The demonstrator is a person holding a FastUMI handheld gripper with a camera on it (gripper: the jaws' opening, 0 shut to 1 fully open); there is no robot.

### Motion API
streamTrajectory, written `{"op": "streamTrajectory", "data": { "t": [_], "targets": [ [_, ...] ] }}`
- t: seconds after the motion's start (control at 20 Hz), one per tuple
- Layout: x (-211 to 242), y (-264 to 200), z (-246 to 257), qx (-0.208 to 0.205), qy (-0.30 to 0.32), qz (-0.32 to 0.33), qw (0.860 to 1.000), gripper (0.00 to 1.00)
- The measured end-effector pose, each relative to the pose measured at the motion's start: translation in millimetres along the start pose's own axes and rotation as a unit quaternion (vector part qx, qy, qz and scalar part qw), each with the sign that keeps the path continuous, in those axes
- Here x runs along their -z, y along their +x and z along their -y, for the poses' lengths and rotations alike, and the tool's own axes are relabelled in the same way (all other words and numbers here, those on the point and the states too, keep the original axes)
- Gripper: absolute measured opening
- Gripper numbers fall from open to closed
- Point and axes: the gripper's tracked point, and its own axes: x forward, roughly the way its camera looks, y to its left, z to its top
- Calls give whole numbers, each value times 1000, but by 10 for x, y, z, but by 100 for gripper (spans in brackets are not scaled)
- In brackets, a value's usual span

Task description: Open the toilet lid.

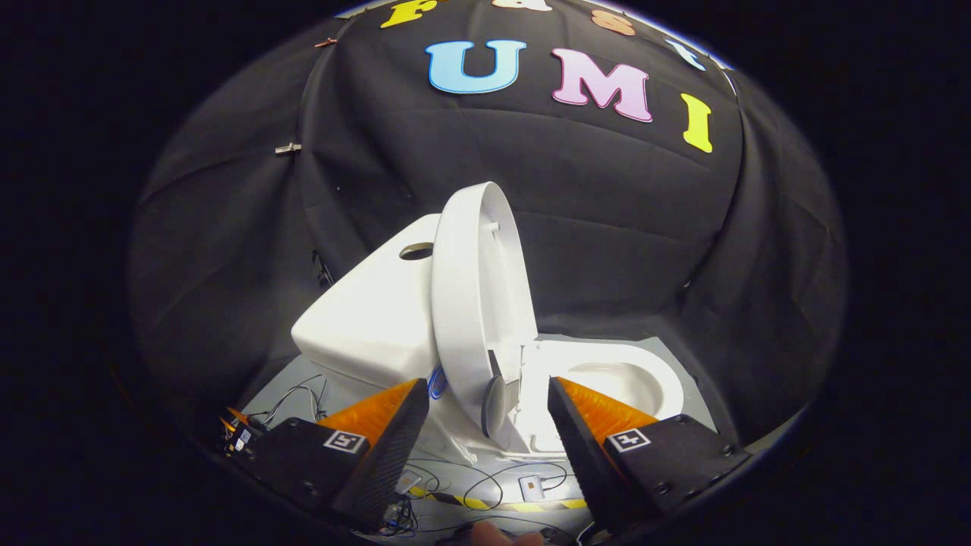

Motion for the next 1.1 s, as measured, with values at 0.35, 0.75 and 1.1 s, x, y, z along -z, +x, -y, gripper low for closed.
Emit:
{"op": "streamTrajectory", "data": {
  "t": [0.35,0.75,1.1],
  "targets": [
    [-109,-109,21,-7,-12,19,1000,99],
    [-409,-327,131,-15,-12,48,999,99],
    [-918,-706,510,-11,-5,111,994,99]
  ]
}}
